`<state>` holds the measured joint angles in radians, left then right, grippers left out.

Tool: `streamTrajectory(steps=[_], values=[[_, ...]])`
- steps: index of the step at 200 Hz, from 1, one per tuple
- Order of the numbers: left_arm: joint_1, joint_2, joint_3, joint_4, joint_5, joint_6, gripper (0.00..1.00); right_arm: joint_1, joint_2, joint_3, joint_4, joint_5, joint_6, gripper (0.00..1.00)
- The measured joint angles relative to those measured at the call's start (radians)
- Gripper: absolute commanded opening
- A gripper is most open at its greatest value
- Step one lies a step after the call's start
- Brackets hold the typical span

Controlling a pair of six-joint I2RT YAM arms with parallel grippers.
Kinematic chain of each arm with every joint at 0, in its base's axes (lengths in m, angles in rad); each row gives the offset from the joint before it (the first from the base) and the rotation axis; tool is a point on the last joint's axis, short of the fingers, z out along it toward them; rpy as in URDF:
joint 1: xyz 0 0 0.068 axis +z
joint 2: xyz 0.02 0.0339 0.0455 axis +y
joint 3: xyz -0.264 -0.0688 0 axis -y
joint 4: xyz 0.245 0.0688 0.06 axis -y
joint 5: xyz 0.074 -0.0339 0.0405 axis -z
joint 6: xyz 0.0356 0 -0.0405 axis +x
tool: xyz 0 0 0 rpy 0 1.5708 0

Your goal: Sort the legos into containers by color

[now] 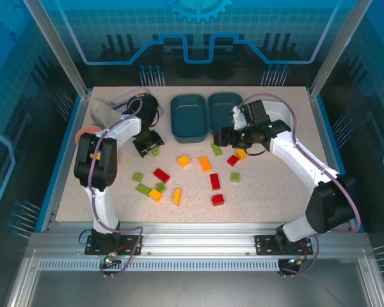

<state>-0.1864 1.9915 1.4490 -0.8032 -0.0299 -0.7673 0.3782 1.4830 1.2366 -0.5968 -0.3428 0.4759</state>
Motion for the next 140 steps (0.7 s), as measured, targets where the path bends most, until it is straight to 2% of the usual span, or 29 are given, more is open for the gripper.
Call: streamTrajectory(steps=[36, 57, 97, 140], values=[[0.0, 0.029, 0.002, 0.011, 0.0, 0.008, 0.29, 0.002, -0.043, -0.021, 0.001, -0.01, 0.014, 0.66], [0.0, 0.03, 0.002, 0.021, -0.001, 0.011, 0.21, 0.002, -0.052, -0.022, 0.006, -0.01, 0.019, 0.65], [-0.015, -0.001, 0.024, -0.012, -0.035, 0.025, 0.2, 0.002, -0.052, -0.022, 0.007, 0.01, 0.027, 0.62], [-0.119, -0.009, 0.318, -0.056, -0.056, 0.056, 0.21, -0.006, -0.055, -0.049, 0.061, 0.049, 0.086, 0.62]])
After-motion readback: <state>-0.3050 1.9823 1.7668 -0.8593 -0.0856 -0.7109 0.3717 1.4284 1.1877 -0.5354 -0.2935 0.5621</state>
